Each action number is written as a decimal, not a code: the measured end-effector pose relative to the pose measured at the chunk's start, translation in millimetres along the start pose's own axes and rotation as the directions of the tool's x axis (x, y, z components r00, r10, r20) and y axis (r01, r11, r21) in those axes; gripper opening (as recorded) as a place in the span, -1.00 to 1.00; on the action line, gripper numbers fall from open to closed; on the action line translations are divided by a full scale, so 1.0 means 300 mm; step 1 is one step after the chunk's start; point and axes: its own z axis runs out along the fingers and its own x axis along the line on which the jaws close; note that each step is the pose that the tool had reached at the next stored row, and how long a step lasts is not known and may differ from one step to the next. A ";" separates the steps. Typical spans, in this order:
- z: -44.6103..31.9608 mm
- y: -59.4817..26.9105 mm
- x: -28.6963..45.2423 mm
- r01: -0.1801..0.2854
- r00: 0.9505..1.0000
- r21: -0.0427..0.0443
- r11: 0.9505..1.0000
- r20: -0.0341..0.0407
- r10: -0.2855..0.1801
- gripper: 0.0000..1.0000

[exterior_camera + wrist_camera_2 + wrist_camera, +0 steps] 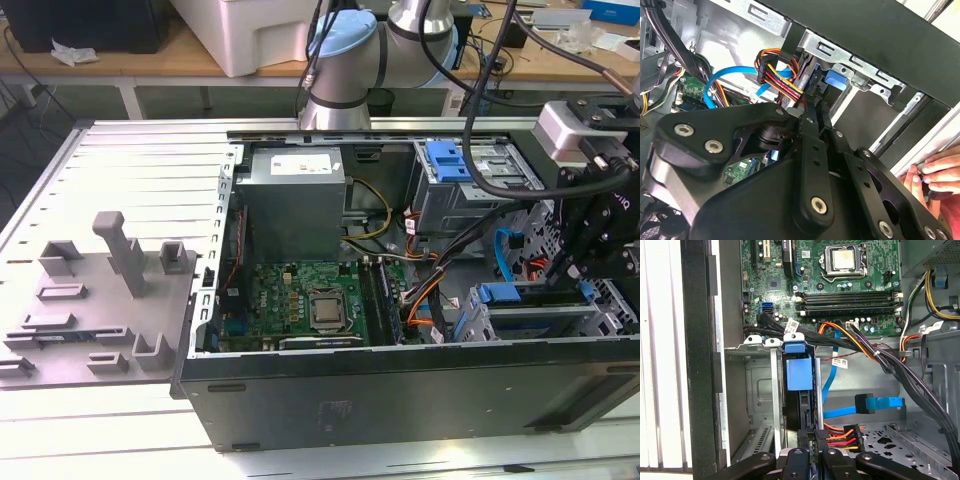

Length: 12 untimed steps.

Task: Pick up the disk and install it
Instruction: 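Insert the first disk wire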

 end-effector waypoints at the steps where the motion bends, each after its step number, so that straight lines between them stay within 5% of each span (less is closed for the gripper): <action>1: 0.000 0.000 0.000 0.000 1.000 0.000 1.000 0.000 0.000 -0.67; 12: 0.003 0.000 0.000 0.003 1.000 0.000 1.000 0.000 -0.003 -0.67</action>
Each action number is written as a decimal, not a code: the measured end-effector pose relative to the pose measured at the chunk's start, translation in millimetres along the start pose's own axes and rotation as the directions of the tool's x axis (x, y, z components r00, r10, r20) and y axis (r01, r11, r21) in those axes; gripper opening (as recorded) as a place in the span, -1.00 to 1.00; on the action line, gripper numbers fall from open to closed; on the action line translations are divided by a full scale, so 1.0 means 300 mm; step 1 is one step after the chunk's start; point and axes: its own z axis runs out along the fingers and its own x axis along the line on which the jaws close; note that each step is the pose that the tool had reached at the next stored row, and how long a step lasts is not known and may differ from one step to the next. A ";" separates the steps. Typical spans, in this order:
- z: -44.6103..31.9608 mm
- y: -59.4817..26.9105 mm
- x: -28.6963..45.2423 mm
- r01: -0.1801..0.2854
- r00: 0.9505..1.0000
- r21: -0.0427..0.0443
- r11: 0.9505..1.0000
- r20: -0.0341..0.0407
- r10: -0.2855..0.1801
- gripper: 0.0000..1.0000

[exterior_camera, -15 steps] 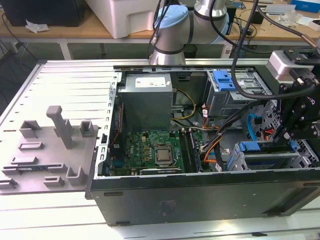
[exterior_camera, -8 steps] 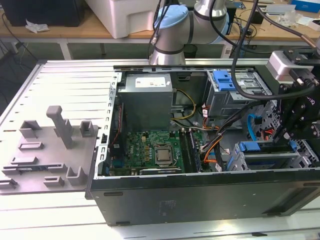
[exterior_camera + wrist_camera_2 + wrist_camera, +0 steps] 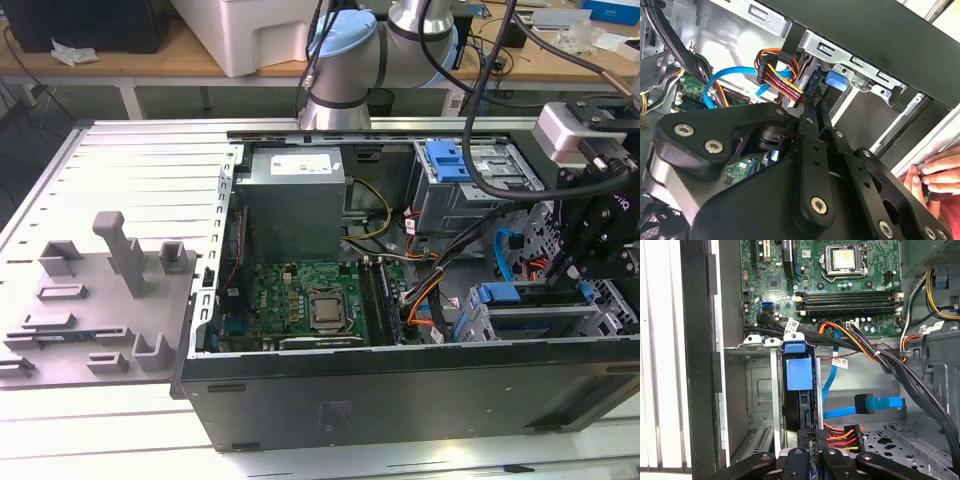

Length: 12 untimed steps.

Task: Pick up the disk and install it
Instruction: 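Insert the first disk wire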

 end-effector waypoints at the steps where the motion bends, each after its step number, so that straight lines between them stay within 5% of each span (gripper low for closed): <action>1: 0.000 0.000 0.000 0.001 1.000 0.000 1.000 0.000 -0.001 -0.67; 12: -0.006 0.001 0.000 0.006 1.000 0.000 1.000 0.000 -0.006 -0.67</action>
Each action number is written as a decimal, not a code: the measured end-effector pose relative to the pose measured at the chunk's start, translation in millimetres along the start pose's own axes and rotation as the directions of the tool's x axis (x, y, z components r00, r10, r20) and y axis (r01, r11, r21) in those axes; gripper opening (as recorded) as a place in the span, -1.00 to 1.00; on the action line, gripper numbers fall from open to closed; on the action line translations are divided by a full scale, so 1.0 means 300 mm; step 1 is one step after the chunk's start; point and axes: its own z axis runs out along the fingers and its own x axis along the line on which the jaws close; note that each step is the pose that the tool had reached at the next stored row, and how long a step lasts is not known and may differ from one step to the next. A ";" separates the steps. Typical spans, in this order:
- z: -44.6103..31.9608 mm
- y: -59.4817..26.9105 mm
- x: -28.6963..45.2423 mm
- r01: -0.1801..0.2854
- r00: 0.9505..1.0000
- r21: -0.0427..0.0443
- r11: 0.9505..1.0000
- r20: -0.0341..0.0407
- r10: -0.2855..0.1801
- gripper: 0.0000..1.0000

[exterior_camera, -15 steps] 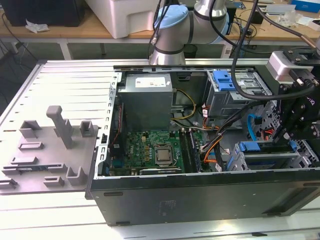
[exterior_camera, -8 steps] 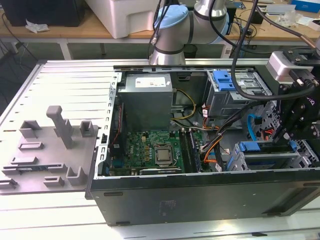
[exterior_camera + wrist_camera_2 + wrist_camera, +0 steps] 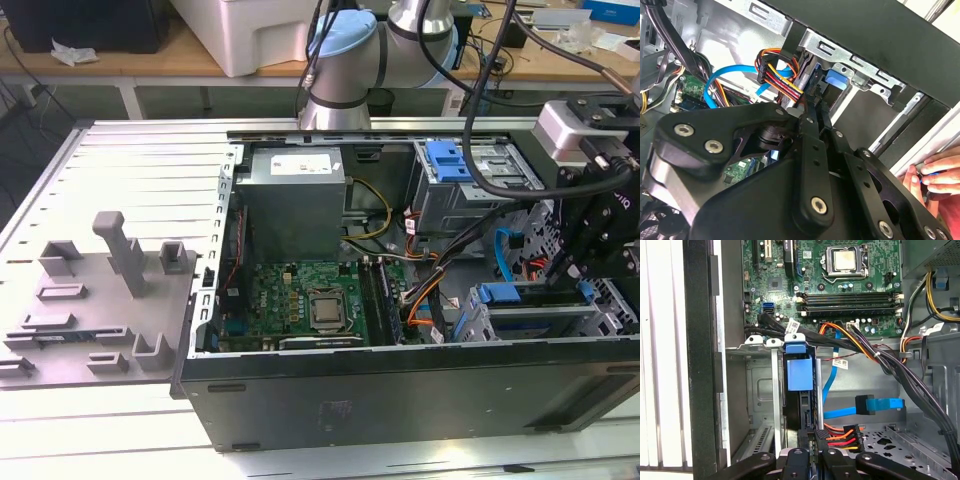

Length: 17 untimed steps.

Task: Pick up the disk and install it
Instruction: 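Insert the first disk wire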

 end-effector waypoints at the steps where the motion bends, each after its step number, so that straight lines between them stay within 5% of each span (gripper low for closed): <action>1: 0.000 0.000 0.000 0.001 1.000 0.000 1.000 0.000 -0.001 -0.67; 17: 0.000 -0.001 0.000 0.008 1.000 0.000 1.000 -0.002 -0.008 -0.67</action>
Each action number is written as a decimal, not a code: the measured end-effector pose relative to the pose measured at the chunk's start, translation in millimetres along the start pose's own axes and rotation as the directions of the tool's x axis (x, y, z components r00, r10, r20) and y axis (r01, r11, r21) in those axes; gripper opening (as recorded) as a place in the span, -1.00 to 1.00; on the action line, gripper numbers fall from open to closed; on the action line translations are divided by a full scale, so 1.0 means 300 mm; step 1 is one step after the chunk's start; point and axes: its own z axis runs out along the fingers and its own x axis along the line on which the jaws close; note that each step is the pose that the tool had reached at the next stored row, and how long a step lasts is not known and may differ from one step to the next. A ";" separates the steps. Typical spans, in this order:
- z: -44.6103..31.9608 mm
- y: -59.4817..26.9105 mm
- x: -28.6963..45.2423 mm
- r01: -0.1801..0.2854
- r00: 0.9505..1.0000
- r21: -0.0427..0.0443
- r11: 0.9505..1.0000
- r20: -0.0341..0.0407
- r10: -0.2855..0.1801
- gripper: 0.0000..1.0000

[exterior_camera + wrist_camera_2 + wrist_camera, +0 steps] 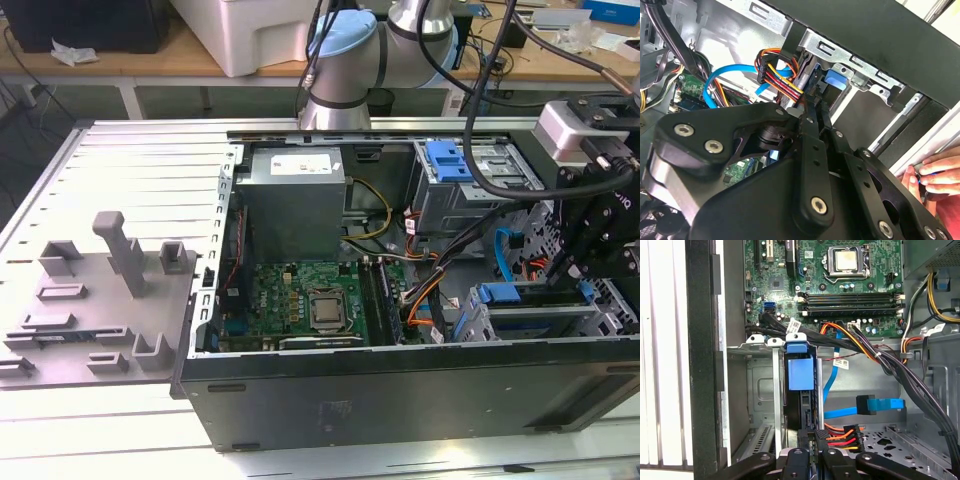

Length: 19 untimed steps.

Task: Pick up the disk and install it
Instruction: 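Insert the first disk wire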

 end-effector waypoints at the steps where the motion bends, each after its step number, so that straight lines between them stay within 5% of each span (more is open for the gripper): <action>1: 0.000 0.000 0.000 0.001 1.000 0.000 1.000 0.000 -0.001 -0.67; 19: 0.007 0.001 0.000 0.020 1.000 0.000 1.000 -0.003 -0.020 -0.67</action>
